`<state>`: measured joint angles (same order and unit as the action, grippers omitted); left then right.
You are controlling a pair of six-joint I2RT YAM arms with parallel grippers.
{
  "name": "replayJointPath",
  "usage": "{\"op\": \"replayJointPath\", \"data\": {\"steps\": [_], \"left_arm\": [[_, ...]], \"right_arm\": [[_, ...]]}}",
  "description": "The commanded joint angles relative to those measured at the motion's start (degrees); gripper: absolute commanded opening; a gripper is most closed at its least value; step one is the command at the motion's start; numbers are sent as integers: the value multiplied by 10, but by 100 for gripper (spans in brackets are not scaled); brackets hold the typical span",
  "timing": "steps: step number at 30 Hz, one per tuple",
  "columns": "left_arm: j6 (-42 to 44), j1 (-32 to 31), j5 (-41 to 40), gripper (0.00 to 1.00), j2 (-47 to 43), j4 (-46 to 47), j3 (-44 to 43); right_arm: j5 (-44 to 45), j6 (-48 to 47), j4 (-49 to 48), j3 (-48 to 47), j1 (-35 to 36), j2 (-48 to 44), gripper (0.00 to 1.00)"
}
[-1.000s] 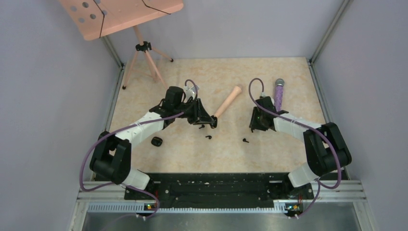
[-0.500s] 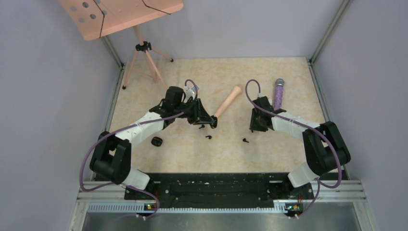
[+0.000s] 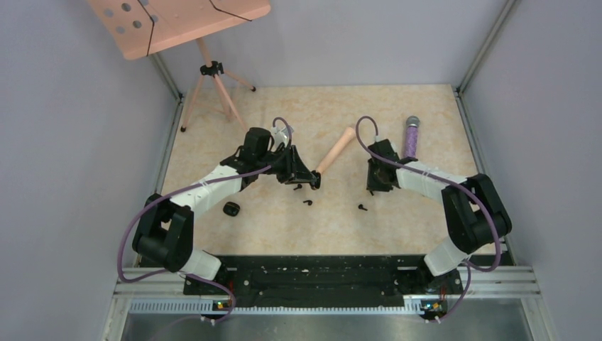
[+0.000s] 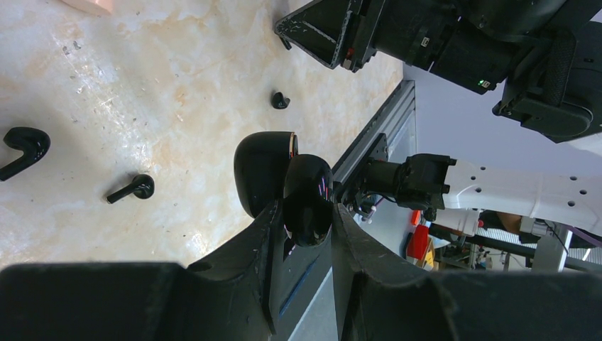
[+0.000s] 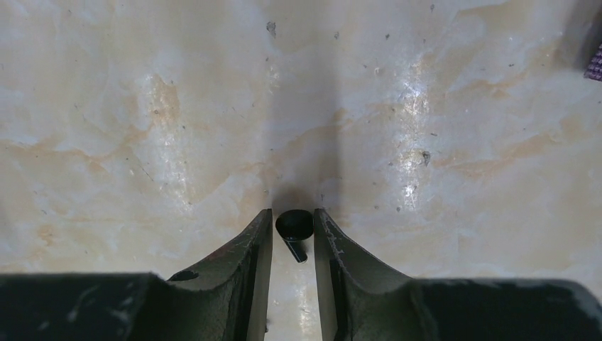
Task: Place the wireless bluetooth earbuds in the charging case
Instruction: Move the left earbud to the center of the board, then insert the left earbud into the left side groove of the charging case.
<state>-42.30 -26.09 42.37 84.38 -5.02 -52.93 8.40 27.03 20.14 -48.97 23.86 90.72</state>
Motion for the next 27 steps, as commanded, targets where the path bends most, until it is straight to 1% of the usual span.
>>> {"op": "replayJointPath", "data": {"steps": [1,5,12,23,27], "left_arm": [[5,-2,1,0,-13,11,-15],[6,-2,1,0,-13,9,-16],[6,-2,1,0,-12,8,-19],[5,-3,2,0,-8,9,-21],[6,-3,0,0,-10,7,-19]], "right_arm": [[-1,-4,8,-14,12,22,27],[5,-11,12,-18,12,28,28],[13,-62,41,-23,14,28,28],[6,-109,46,-32,16,51,28],[-10,-121,46,-35,16,60,28]]}}
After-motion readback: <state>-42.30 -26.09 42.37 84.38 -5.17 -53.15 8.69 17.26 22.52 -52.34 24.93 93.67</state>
